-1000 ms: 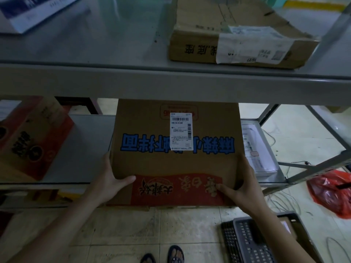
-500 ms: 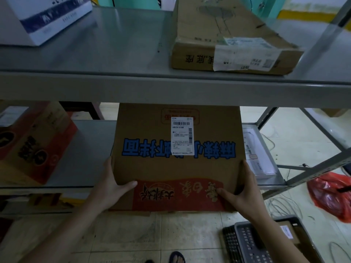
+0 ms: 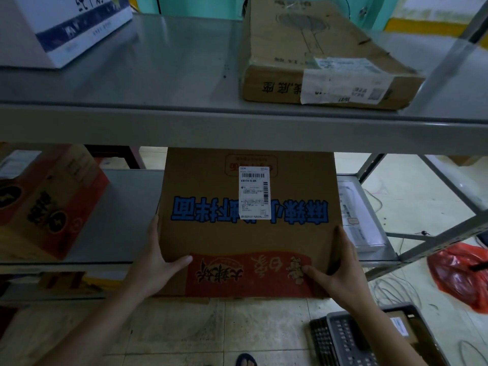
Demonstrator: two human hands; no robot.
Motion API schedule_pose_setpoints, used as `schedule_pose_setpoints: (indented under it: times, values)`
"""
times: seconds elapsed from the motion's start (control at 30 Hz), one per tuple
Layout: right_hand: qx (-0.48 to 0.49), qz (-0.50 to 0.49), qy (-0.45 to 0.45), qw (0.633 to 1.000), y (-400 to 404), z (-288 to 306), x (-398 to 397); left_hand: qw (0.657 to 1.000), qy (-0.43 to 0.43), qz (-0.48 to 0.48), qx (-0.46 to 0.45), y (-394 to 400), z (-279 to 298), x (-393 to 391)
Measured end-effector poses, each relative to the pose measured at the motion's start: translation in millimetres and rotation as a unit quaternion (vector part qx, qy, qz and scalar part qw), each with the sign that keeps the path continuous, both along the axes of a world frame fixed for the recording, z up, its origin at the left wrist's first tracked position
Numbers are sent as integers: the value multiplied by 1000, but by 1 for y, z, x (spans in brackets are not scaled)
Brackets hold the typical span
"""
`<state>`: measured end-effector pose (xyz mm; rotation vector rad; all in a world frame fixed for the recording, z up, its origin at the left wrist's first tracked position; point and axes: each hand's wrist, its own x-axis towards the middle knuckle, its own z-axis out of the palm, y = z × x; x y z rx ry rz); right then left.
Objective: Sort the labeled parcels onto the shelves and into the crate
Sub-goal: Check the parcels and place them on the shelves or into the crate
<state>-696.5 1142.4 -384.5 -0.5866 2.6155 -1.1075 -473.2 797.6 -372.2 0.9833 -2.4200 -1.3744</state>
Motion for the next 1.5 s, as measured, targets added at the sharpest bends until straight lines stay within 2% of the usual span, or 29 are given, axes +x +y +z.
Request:
schedule_pose_setpoints:
  times: [0.33,0.53,0.9,1.17,1.5]
  values:
    - [16,15,-14,1000,-26,3,-31,1000,-5,-14,-1,-26,0,-28]
    - [46,31,-25,998,-48,-3,-53,996,-86,-8,3,-53,-9,-55]
    - [107,66,-73,989,-76,-28,-96,991,-127,-9,45,-79,-38,-91]
    - [120,82,-111,983,-85,-46,-108,990,-138,-18,19,-88,-59,-98]
    - [117,89,-111,983,-91,-56,-115,988,-152,-18,0,-95,-76,-102]
